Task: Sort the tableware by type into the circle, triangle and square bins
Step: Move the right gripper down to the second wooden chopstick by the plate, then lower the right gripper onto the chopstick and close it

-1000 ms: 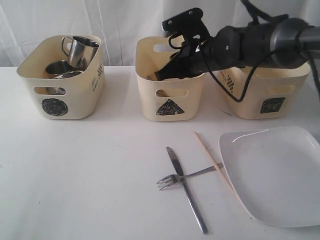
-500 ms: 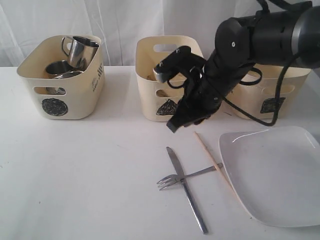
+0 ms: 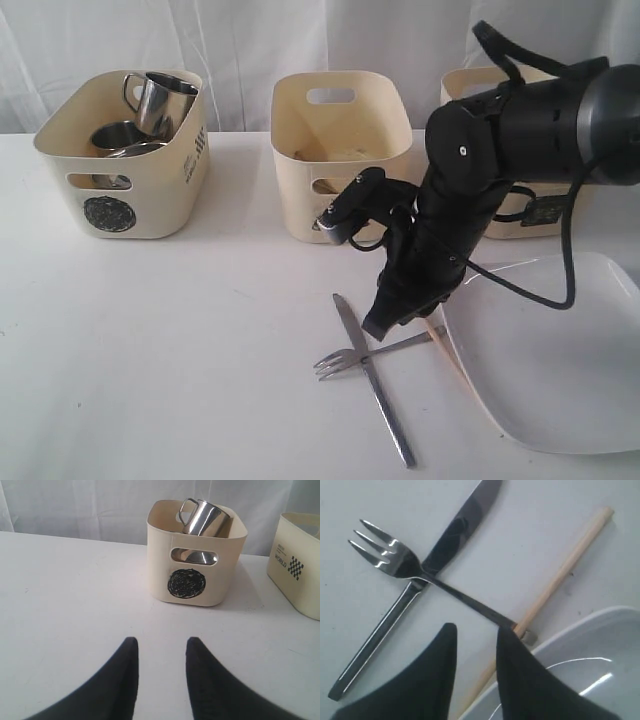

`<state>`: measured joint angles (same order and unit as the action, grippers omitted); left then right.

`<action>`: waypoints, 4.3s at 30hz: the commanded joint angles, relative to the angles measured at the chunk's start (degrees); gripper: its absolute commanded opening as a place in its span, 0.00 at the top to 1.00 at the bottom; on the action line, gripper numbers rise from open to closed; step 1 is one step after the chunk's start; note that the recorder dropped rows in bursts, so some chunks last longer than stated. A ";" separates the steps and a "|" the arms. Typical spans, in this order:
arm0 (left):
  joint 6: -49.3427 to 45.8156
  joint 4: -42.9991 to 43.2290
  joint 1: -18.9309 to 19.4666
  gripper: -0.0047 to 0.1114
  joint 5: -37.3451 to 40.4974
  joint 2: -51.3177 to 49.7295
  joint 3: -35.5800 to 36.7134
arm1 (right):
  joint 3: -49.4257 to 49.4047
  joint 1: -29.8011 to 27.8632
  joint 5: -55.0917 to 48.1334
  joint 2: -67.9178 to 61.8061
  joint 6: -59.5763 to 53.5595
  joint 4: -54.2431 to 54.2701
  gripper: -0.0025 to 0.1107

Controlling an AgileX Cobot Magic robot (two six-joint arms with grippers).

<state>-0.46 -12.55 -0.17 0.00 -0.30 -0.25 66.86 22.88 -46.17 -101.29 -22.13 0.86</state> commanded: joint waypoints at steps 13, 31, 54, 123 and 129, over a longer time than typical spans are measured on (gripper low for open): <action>0.46 -0.27 0.12 0.64 0.00 0.30 0.25 | -0.16 -2.63 5.98 0.45 24.08 -5.80 0.56; 0.46 -0.27 0.12 0.64 0.00 0.30 0.25 | -0.03 -2.88 8.13 -7.43 29.91 -5.55 0.56; 0.46 -0.27 0.12 0.64 0.00 0.30 0.25 | 1.99 -4.14 8.07 -9.81 29.81 -5.91 0.56; 0.46 -0.27 0.12 0.64 0.00 0.30 0.25 | 2.07 -5.85 8.74 -10.24 29.70 -0.41 0.56; 0.46 -0.27 0.12 0.64 0.00 0.30 0.25 | 2.07 -5.85 9.64 -10.49 29.70 -0.41 0.56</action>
<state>-0.46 -12.55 -0.17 0.00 -0.30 -0.25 68.74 17.67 -37.30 -111.49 7.51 0.33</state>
